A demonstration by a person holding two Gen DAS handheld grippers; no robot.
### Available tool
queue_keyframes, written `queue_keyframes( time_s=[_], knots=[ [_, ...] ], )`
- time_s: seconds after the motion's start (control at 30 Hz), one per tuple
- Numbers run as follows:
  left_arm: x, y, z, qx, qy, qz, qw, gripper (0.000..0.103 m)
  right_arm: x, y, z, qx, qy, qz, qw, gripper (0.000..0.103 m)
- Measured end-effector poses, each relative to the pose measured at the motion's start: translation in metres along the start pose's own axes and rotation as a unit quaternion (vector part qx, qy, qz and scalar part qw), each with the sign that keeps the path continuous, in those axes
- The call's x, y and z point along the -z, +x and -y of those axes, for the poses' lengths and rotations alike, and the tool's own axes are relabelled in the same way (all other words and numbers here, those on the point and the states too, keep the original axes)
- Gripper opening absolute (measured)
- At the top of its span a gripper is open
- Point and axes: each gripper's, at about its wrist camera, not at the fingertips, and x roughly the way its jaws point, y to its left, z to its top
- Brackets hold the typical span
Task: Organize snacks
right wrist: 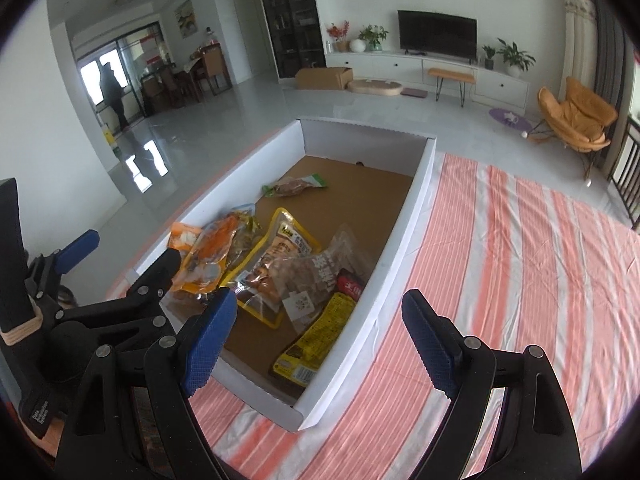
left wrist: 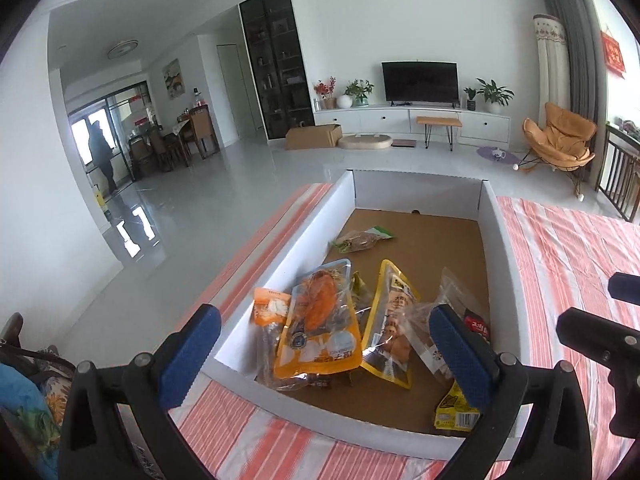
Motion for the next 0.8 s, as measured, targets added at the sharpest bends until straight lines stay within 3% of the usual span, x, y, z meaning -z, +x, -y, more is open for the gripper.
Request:
queue_keyframes(
  time_s=[0.3,0.8],
  knots=[
    [0.000,0.007,-0.008,0.026,-0.011,-0.038,0.9989,0.103,0.007,-0.001,-0.003,0.028,-0.014,-0.001,1.000,0.087],
    [0.004,0.017,-0.015,0.051,-0.029,-0.055,0.9968,0.103,0.007,0.007,-0.007,0.031,-0.020,-0.008,0.999,0.087]
  ],
)
